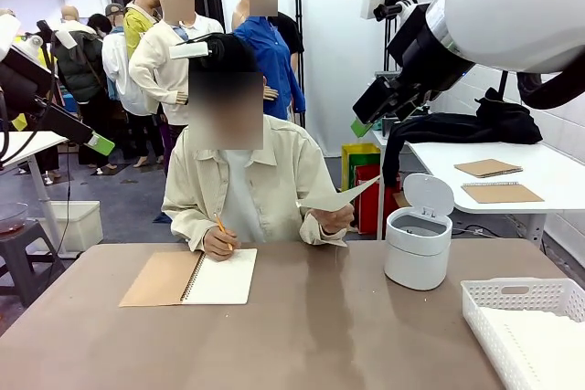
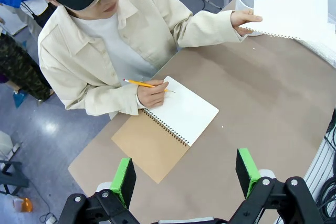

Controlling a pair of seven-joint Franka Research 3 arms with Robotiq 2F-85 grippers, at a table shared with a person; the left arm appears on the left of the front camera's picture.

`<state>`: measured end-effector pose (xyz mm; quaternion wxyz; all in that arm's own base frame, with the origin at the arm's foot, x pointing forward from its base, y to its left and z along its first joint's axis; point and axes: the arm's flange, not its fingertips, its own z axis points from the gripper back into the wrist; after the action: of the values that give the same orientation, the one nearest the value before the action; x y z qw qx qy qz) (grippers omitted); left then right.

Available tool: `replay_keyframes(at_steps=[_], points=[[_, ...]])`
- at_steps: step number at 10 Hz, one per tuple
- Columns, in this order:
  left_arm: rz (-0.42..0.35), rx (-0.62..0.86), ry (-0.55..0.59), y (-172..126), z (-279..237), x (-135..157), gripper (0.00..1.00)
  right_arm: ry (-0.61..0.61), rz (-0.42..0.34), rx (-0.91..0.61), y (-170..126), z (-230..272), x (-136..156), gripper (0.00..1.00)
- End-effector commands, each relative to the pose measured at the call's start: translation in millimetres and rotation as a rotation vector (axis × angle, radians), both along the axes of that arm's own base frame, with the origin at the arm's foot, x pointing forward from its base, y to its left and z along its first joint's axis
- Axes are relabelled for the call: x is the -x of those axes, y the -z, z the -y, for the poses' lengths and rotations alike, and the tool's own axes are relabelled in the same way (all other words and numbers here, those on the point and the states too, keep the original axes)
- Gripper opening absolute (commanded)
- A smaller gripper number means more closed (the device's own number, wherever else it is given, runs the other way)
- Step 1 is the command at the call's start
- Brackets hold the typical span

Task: Sort the paper based on its condition.
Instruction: If a person hands you a paper, place it in the Organizing basket , and if it's crumpled, put it in the Trash can.

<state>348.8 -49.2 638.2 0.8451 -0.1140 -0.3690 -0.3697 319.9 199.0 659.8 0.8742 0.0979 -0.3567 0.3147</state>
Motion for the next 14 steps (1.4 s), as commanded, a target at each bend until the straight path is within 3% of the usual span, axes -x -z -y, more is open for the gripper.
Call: replay_keyframes(at_steps=[1, 14], points=[[-0.001, 0.002, 0.000, 0.2, 0.2, -0.1, 1.00, -0.002, 0.001, 0.002, 1.1, -0.7, -1.4, 1.00], [-0.001, 0.002, 0.000, 0.2, 0.2, -0.1, 1.00, 0.000, 0.000, 0.000, 0.0, 0.0, 0.0, 1.00]])
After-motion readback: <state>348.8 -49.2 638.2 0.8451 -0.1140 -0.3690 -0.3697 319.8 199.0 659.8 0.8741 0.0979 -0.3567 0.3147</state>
